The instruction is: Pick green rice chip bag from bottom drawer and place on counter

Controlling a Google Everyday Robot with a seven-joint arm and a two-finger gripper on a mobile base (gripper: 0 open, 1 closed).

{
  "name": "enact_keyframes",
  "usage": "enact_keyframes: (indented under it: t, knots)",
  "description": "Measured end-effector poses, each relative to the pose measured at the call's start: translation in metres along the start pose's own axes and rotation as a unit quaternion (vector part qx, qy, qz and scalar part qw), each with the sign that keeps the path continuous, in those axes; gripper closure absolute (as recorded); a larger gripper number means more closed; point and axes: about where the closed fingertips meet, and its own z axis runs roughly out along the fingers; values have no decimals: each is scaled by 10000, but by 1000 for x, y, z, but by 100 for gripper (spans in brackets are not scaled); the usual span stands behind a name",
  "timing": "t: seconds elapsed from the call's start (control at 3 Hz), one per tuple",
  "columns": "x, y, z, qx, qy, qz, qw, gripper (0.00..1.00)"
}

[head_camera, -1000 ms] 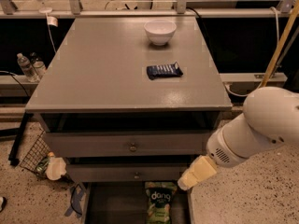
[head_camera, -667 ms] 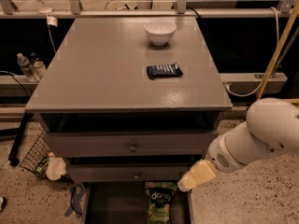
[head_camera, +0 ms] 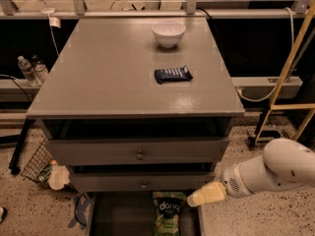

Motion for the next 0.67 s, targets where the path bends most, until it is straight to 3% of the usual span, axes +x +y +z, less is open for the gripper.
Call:
enact_keyframes:
  t: [0.67]
  knots:
    - [17,-33,76,101,-46,655,9978,0]
